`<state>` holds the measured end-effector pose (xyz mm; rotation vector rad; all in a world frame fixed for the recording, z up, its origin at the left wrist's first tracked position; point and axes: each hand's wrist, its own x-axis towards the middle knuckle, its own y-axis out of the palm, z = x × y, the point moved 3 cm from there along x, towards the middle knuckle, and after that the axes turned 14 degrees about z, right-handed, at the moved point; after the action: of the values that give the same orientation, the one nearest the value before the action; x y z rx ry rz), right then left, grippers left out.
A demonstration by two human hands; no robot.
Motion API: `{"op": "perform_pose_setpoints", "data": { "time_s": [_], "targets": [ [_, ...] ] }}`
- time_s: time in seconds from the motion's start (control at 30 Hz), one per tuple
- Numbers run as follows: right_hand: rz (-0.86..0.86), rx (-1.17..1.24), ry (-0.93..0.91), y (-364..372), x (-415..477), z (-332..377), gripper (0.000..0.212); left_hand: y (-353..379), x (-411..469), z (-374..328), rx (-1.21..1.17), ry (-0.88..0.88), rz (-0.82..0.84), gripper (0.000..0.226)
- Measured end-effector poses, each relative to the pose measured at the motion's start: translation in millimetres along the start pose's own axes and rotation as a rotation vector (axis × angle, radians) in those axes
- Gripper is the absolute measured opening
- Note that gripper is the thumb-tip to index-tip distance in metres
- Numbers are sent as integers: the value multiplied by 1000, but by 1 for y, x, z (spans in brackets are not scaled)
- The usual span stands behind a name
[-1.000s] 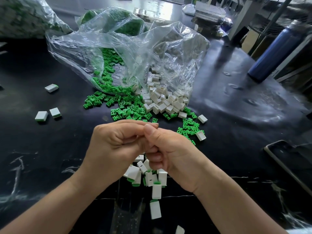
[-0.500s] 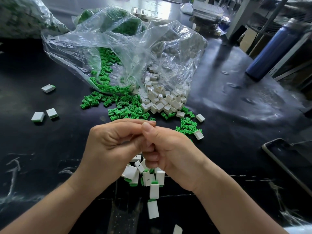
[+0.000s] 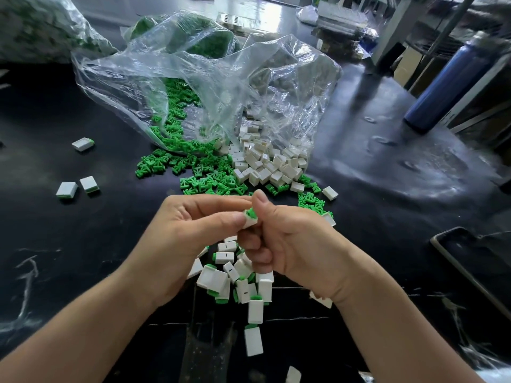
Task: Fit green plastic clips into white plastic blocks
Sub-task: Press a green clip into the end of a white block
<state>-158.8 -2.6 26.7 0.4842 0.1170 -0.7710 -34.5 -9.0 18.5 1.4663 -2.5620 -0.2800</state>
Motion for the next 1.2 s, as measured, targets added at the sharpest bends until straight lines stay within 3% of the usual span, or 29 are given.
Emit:
{"op": "perform_pose_setpoints", "data": {
  "time_s": [0.2,0.5,0.63,0.73,0.97,1.1,1.2],
  "targets": [
    [15,5,0,-1,1,0,40,5,-1,0,-55,-12,-5,22],
    [28,-84,-31,1,0,-2,38,3,-1,0,-38,-39,-8,20],
    [45,-67,-24,-1,1,-2,69,5,-1,-2,-31,-24,27,29],
    [50,4,-59,0,2,0,48,6,-1,-4,-2,4,44,35],
    [79,99,-23,0,3,0,53,9,-3,-9,-15,44,17,25],
    [65,92,-5,0,5,-3,40,7,-2,-6,23,27,1,23],
    [57,79,10,0,5,-4,42,7,-2,-4,4,20,-27,14]
  ]
}}
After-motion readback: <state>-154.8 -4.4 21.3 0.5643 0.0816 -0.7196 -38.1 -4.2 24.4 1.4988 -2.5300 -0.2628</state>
